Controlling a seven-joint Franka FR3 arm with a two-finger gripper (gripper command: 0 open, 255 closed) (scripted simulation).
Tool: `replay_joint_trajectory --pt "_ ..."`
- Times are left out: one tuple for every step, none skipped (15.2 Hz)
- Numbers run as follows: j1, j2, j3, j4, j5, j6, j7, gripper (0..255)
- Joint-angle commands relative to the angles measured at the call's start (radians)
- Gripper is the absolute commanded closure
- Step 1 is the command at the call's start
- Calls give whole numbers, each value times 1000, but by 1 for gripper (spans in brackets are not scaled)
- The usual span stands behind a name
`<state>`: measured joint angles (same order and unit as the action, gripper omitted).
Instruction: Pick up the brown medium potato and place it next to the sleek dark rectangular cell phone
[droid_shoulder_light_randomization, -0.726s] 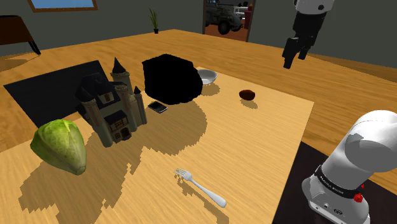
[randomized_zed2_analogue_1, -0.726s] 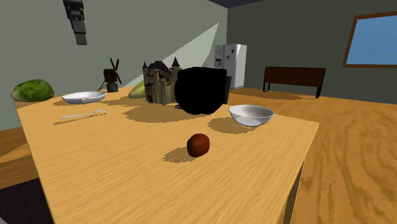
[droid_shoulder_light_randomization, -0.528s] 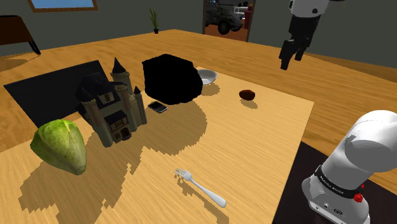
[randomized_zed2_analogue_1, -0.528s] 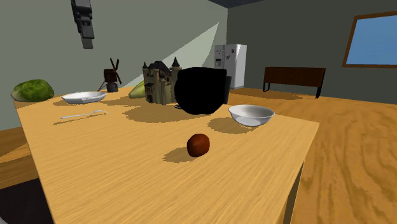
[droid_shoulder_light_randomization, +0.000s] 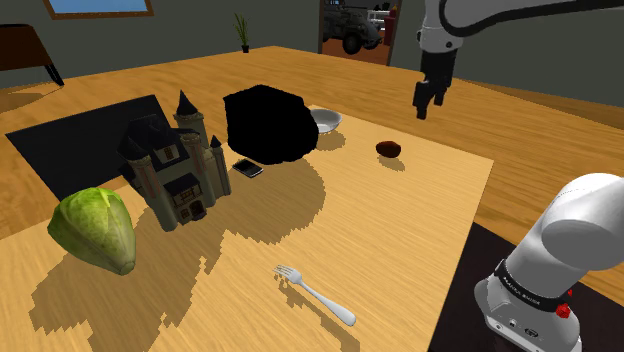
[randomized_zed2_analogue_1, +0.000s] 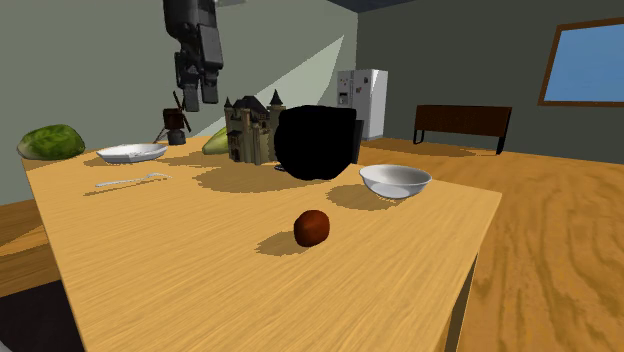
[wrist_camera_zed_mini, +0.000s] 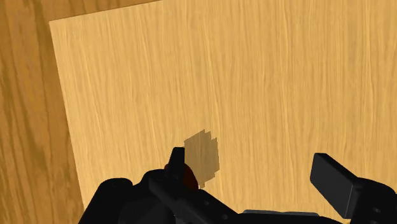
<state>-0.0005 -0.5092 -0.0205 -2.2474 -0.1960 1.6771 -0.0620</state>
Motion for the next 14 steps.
replay_joint_trajectory --pt "-4 64 -20 12 -15 37 -38 0" --pt "-5 101 -27 24 -20 55 -55 0" --pt "-6 138 -35 37 -26 72 -71 0" --pt "-7 176 -41 51 -30 88 -87 0" --pt "-9 214 -48 66 -35 103 -102 0" --pt "-10 252 -53 82 -39 118 -118 0" --pt "-12 291 -59 100 -42 132 -133 0" --pt "-13 330 -63 118 -46 145 -149 0" --pt "-15 369 -68 138 -48 157 -164 0" --pt "-17 409 -71 159 -51 168 -179 0" --pt "-18 448 -75 181 -53 179 -194 0" --pt "-21 488 -78 204 -55 188 -209 0" --pt "-23 528 -80 228 -57 196 -223 0" --pt "-25 568 -82 253 -59 204 -238 0"
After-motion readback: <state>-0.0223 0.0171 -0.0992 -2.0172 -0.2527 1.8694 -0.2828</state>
